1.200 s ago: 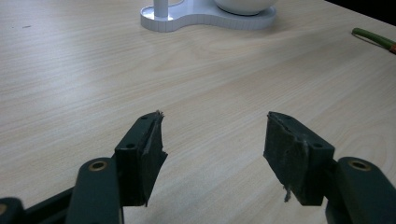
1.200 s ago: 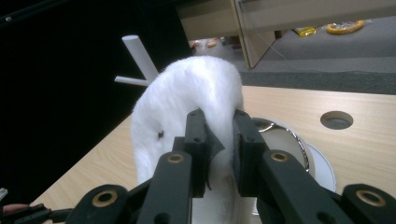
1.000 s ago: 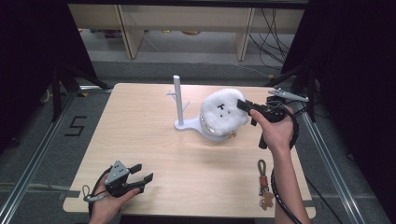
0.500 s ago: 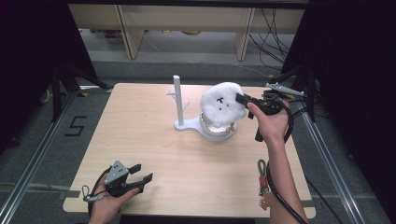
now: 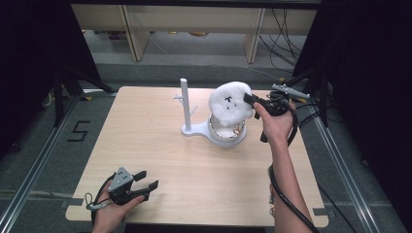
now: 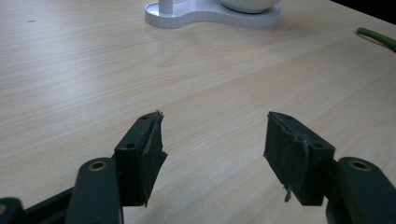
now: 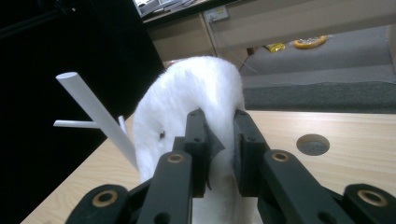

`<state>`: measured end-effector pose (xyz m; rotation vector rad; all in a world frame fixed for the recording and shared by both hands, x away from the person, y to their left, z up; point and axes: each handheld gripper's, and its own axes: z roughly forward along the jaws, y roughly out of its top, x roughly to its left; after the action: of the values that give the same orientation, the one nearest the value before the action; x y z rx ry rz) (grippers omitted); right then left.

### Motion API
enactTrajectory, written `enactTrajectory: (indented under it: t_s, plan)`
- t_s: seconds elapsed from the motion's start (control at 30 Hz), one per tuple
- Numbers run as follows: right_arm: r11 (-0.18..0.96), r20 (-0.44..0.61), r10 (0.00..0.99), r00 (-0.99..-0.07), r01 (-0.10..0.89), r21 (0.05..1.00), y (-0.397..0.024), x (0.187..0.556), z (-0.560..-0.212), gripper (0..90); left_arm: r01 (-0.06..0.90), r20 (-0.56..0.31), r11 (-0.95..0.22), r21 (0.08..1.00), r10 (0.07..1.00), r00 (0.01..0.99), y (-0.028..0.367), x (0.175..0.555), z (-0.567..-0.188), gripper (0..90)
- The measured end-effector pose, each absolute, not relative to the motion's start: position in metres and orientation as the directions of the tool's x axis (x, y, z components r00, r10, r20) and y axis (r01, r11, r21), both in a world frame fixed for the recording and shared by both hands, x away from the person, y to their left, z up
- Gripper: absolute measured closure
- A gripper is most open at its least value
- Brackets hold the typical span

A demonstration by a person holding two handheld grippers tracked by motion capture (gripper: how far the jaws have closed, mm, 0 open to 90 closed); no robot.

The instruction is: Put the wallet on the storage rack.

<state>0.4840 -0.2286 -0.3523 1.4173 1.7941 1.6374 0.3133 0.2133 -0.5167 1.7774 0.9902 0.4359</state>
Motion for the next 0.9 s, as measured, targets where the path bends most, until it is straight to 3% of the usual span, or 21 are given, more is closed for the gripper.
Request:
enactTrajectory:
  t_s: [0.9]
  plan:
    - [-0.178,0.359,0.841,-0.404,0.422,0.889,-0.217,0.496,-0.375,78.9,0.421,-0.147,-0.149,0.895,0.793,0.591,0.214,0.313,-0.516,36.0]
